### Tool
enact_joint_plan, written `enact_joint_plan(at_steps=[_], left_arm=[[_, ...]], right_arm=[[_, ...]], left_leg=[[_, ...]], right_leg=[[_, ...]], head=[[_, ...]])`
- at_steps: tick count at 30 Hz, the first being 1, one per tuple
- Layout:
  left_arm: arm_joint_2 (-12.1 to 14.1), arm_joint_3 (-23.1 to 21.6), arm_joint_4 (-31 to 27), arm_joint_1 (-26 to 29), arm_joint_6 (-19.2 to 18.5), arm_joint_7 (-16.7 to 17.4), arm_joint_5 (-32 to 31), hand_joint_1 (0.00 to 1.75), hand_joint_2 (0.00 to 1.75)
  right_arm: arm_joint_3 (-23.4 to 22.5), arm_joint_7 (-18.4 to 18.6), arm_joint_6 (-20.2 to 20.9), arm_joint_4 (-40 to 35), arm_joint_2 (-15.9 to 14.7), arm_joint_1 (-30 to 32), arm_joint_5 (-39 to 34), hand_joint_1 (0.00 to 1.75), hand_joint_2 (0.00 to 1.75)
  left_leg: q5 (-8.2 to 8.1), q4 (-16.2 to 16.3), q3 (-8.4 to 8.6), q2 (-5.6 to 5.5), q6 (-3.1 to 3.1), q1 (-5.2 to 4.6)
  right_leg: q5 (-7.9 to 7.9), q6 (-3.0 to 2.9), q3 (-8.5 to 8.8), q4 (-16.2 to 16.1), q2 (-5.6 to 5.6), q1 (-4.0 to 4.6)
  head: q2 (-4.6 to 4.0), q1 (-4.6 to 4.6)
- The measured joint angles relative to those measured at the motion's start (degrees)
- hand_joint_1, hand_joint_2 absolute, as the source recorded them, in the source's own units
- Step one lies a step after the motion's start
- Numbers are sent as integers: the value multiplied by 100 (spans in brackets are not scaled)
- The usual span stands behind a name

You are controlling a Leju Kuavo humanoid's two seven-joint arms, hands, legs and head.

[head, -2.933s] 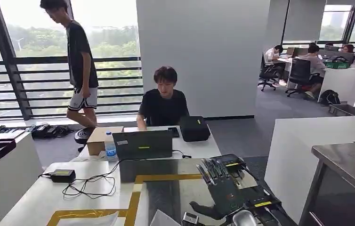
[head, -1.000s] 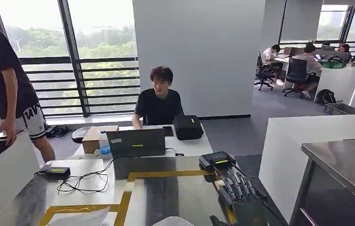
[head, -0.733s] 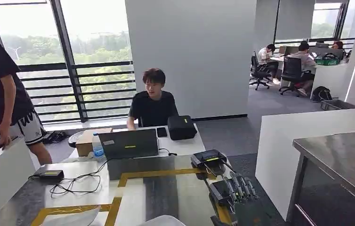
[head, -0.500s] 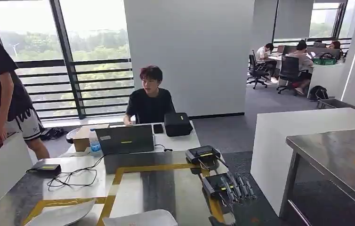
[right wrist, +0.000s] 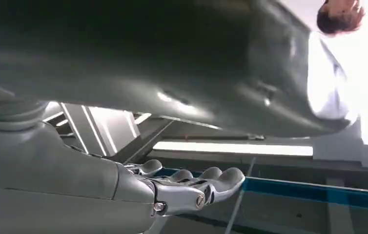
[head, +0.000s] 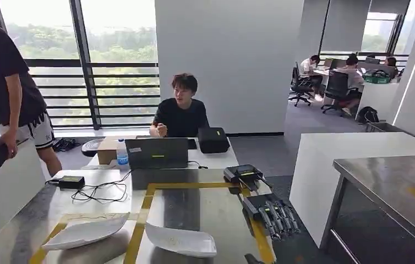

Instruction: Take the parts from the cabinet and place them on the table.

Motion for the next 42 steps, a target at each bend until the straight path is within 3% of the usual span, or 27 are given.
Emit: enact_joint_plan(at_steps=[1, 2, 3, 7, 8, 9, 11, 13, 14, 16, 17, 18, 19, 23, 24, 26, 27, 28, 30, 32, 33, 34, 35, 37, 38, 40, 42], left_arm=[[0, 0, 0, 0, 0, -2, 0, 0, 0], [-2, 0, 0, -3, 0, -2, 0, 0, 0], [-13, 0, 0, 0, 0, -2, 0, 0, 0], [-26, 0, 2, 2, 0, -4, 0, 0, 0], [-13, 0, 2, 5, 0, -2, -2, 0, 0], [-13, 0, 4, 15, 0, 0, -2, 0, 0], [-13, 0, 4, 7, 0, 4, -2, 0, 0], [-11, 0, 4, 10, 4, 4, -2, 0, 0], [-11, 0, 4, 12, 7, 4, -2, 0, 0], [-11, 0, 2, 10, 9, -2, -2, 0, 0], [-11, 0, 2, 7, 9, -4, -2, 0, 0], [-22, 0, 4, -9, 9, -4, -2, 0, 0], [-26, 0, -4, -17, 11, -13, -2, 0, 0], [-28, 0, 2, 23, 17, -7, -2, 0, 0], [-24, 0, 0, 22, 20, -7, -2, 0, 0], [-24, 0, 0, 26, 28, -17, 0, 0, 0], [-24, 0, 0, 37, 37, -24, 0, 0, 0], [-24, 0, 0, 52, 42, -31, 0, 0, 0], [-24, 0, 0, 82, 46, -33, 0, 0, 0], [-24, 0, 0, 96, 52, -39, -2, 0, 0], [-33, 0, 2, 97, 52, -42, 0, 0, 0], [-42, 0, 4, 94, 52, -48, 0, 0, 0], [-37, 0, 4, 95, 52, -59, 11, 0, 0], [-39, 0, 6, 99, 52, -61, 15, 0, 0], [-35, 0, 7, 105, 52, -63, 20, 0, 0], [-20, 2, 7, 111, 52, -59, 31, 0, 0], [-4, 2, 4, 104, 52, -50, 28, 0, 0]], right_arm=[[-4, -2, -2, -2, 0, -7, -2, 0, 0], [-7, -7, -2, -9, 0, -29, -2, 0, 0], [-7, -11, -2, -20, 2, -49, -2, 0, 0], [-28, -15, -2, -31, 2, -89, -4, 0, 0], [-28, -15, -2, -31, 11, -90, -4, 0, 0], [-31, -15, 2, -31, 13, -92, -7, 0, 0], [-31, -33, 2, -33, 22, -90, -4, 0, 0], [-31, -42, 2, -33, 24, -70, -4, 0, 0], [-31, -39, 2, -31, 28, -65, -2, 0, 0], [-31, -11, 2, -33, 42, -68, 15, 0, 0], [-31, 7, 2, -33, 46, -73, 26, 0, 0], [-31, 9, 2, -44, 46, -80, 39, 0, 0], [-39, 18, 0, -57, 46, -98, 44, 0, 0], [-39, 9, 2, -55, 52, -20, 61, 0, 0], [-39, 4, 4, -52, 52, -2, 59, 0, 0], [-42, -22, 2, -52, 52, -2, 26, 0, 0], [-42, -33, 2, -52, 52, 3, 13, 0, 0], [-41, -35, 2, -52, 52, 18, 7, 0, 0], [-42, -52, 2, -52, 52, 52, 4, 0, 0], [-42, -72, 2, -63, 52, 74, 11, 0, 0], [-42, -81, 2, -79, 52, 64, 13, 0, 0], [-42, -90, 0, -101, 52, 59, 4, 0, 0], [-44, -101, -4, -105, 52, 59, -2, 0, 0], [-44, -103, -2, -96, 52, 23, -4, 0, 0], [-42, -105, -2, -96, 66, 21, -4, 0, 0], [-44, -103, 0, -92, 92, -11, -13, 0, 0], [-42, -85, 2, -92, 105, -11, -13, 0, 0]], left_leg=[[50, 8, -58, -3, -10, -2], [98, 22, -87, -3, -22, 1], [127, 22, -132, -10, -53, -21], [333, -73, -117, -8, -206, -3], [240, -7, -153, -24, -223, 20], [-148, 207, -230, -65, -287, 5], [-817, 988, -395, -65, -359, 51], [-1010, 1586, -459, -64, -419, 101], [-849, 1681, -376, -64, -458, 138], [-433, 1182, 118, -62, -542, 220], [-409, 742, 477, -61, -583, 267], [-706, 285, 793, -69, -643, 279], [-804, 34, 908, -113, -492, 200], [-612, 16, 690, -52, -201, 164], [-542, 17, 664, -44, -160, 158], [-400, 23, 488, -48, -108, 137], [-330, 27, 394, -47, -86, 117], [-269, 32, 309, -45, -73, 97], [-159, 45, 156, -42, -66, 61], [-70, 56, 57, -41, -69, 33], [-26, 58, 31, -33, -76, 40], [21, 56, 5, -34, -115, 20], [73, 21, 14, -31, -155, 44], [177, -24, 7, -29, -220, 68], [189, -22, -26, -39, -255, 31], [-324, 312, -170, -60, -310, 54], [-915, 1141, -378, -59, -373, 90]], right_leg=[[125, -36, 375, -485, 0, 14], [33, -97, 779, -1028, 0, 50], [-108, -144, 939, -1329, -7, 80], [137, -316, 838, -1413, -13, 88], [224, -318, 844, -1454, -34, 44], [319, -360, 775, -1496, -36, 33], [460, -362, 608, -1493, -32, 16], [577, -334, 449, -1482, -36, -10], [652, -298, 337, -1465, -41, -37], [767, -218, 132, -1405, -49, -96], [812, -167, 59, -1362, -48, -116], [846, -115, -10, -1321, -47, -109], [897, -65, -55, -1275, -43, -110], [1060, 88, -81, -1389, -41, -183], [760, 91, -160, -1243, -40, -178], [5, 86, -390, -470, -37, -152], [-248, 78, -495, 6, -30, -130], [-336, 58, -535, 342, -28, -111], [-106, -10, -299, 330, -26, -59], [210, -134, 422, -546, -24, 20], [68, -235, 757, -1071, -17, 81], [-14, -257, 891, -1339, -38, 85], [65, -238, 862, -1298, -38, 109], [129, -289, 829, -1338, -29, 138], [250, -313, 825, -1444, -43, 70], [403, -383, 704, -1495, -70, 41], [543, -369, 527, -1490, -63, 32]], head=[[0, 5], [0, 7], [0, 13], [0, 11], [0, 15], [0, 2], [0, -2], [0, -2], [0, -2], [0, -2], [0, -2], [0, -9], [0, -2], [0, 20], [0, 24], [0, 39], [0, 48], [0, 50], [0, 52], [0, 55], [0, 55], [0, 50], [0, 50], [0, 61], [0, 61], [0, 57], [0, 50]])
